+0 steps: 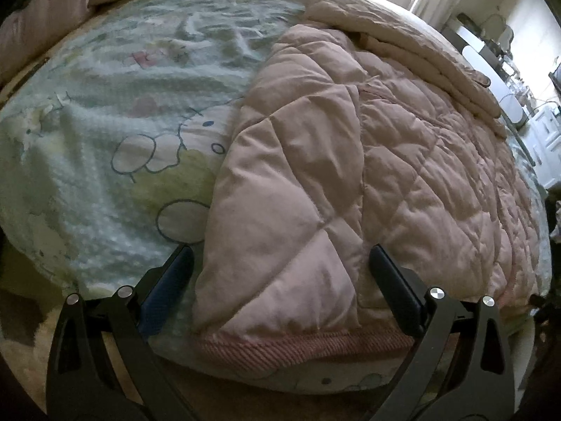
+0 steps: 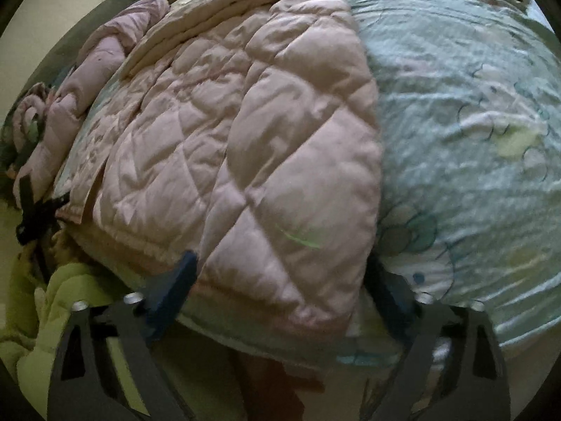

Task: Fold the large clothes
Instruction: 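Grasp the ribbed quilt edge with the right gripper while the left grasps beside it, then lift the quilt edge with both grippers and carry it over the folded coat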

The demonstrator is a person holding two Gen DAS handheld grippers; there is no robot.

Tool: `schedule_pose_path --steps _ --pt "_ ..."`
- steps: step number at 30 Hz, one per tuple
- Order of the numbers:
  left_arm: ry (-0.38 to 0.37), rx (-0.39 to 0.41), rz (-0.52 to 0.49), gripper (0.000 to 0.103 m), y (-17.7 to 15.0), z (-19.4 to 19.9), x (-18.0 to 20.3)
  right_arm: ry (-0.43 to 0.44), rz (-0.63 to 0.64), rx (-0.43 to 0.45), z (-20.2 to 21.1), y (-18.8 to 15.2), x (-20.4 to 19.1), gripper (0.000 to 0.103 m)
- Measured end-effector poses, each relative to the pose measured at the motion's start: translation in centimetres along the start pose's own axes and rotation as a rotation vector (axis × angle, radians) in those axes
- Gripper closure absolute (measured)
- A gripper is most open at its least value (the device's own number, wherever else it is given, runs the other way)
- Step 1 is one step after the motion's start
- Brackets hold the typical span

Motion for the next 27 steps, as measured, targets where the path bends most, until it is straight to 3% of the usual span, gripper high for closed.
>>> schedule_pose_path --steps 4,8,9,11,12,15,17,20,24,27 --pt "0.001 -0.001 0.004 0.009 0.0 0.0 0.0 0.028 0.013 0.020 0.2 -0.5 0.0 0.036" --pt "-0.012 0.003 0.007 0.012 0.0 0.2 0.0 0.062 0.045 0.047 1.1 -0.4 -0.4 0.062" --pt "-0.023 0.003 0.008 0.013 0.0 0.2 -0.1 0.076 0.063 0.057 1.5 -0.3 -0.8 0.069" --pt "-0.059 0.004 0.020 0.029 -0.1 0.5 0.0 0.095 0.082 0.077 2.1 0.1 -1.4 0.076" --pt "-0.072 0.004 0.027 0.030 -0.1 0.6 0.1 0.101 0.088 0.085 2.3 0.3 -1.6 0.079" --pt "-0.089 0.010 0.028 0.043 0.0 0.9 0.2 0.128 0.108 0.125 3.0 1.0 -2.2 0.081" --pt "-0.104 0.023 0.027 0.063 0.1 1.2 0.5 0.157 0.102 0.140 3.2 1.3 -2.2 0.081" --pt "-0.121 0.050 0.021 0.082 0.5 2.0 1.0 0.158 0.092 0.113 2.5 1.0 -1.9 0.076" --pt "-0.123 0.079 0.008 0.088 1.0 2.8 1.5 0.169 0.064 0.101 1.7 0.7 -1.3 0.078" --pt "-0.135 0.113 0.008 0.090 1.7 3.9 1.7 0.182 0.134 0.150 2.9 1.0 -2.0 0.085"
Point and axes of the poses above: each gripper's, at about its wrist camera, not at the fingertips, and z roughly against the way its jaws point, x to its right, y to its top, the point moved 4 cm from there along -z, roughly the way its jaws point, and after that the axes turned 8 degrees about y, right-handed, at the moved point
